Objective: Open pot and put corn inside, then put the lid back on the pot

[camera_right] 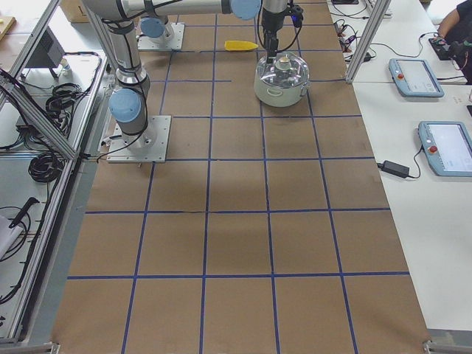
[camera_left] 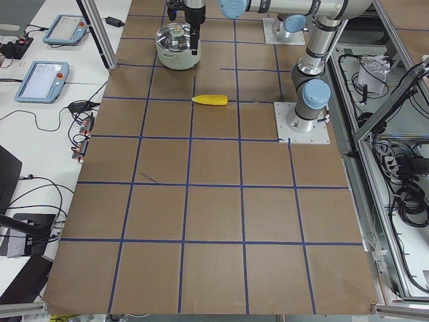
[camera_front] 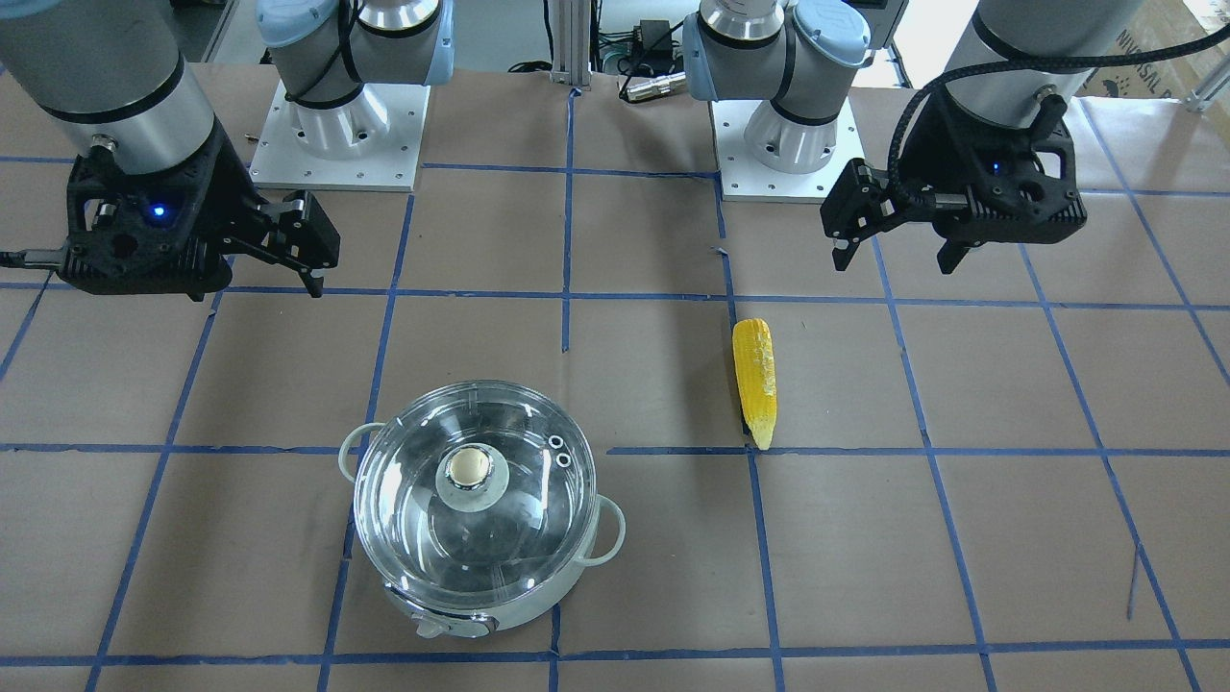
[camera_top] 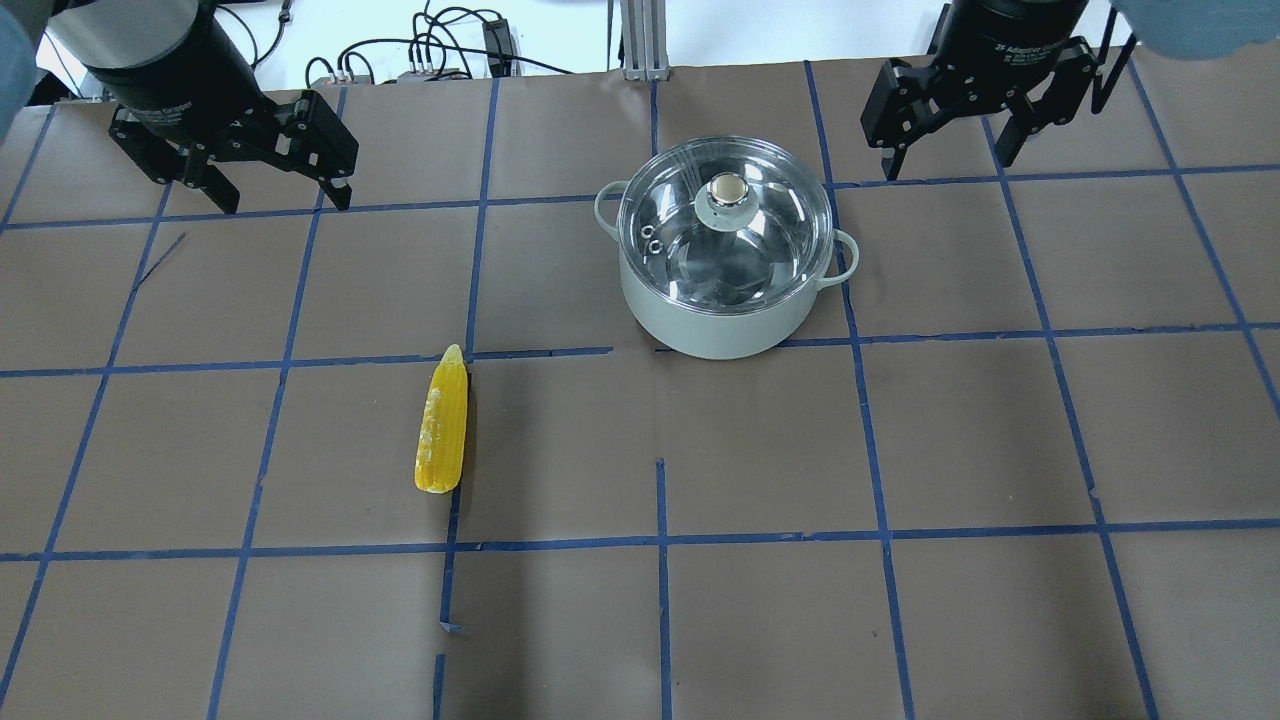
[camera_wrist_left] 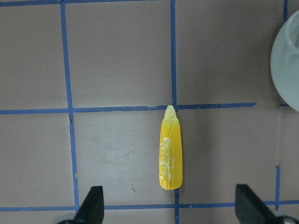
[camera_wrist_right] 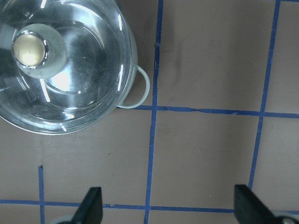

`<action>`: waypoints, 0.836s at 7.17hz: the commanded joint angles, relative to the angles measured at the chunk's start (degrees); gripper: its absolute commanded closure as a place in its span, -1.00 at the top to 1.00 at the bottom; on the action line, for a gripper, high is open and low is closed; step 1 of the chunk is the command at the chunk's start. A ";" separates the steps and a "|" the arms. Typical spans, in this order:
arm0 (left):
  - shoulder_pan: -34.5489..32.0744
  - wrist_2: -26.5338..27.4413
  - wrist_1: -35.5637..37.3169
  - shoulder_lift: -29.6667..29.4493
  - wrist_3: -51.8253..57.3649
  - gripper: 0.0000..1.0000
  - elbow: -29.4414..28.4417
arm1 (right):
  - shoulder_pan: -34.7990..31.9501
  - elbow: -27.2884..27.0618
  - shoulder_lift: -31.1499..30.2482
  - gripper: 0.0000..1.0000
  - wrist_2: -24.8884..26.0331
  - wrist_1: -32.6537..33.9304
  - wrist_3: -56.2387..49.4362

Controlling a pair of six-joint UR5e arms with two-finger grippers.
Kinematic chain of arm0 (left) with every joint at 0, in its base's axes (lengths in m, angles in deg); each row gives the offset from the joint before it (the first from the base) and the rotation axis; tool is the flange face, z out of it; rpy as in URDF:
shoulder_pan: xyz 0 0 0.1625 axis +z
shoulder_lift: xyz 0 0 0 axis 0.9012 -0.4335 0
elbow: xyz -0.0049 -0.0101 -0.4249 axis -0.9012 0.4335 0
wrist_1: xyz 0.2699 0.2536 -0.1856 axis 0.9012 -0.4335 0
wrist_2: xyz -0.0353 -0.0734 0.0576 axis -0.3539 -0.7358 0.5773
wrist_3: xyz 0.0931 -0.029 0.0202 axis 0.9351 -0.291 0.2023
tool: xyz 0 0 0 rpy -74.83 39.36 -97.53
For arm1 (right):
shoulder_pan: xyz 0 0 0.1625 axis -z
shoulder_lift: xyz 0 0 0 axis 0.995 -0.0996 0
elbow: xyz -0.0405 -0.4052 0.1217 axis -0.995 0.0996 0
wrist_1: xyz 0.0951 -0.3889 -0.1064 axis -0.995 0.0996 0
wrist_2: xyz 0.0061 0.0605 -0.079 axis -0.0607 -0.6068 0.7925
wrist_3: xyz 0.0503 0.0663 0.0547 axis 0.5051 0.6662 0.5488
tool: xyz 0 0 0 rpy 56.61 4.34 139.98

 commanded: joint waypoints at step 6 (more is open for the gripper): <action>0.03 -0.33 0.05 0.00 -0.13 1.00 0.00 | -11.91 4.21 14.93 0.90 -0.25 15.20 10.08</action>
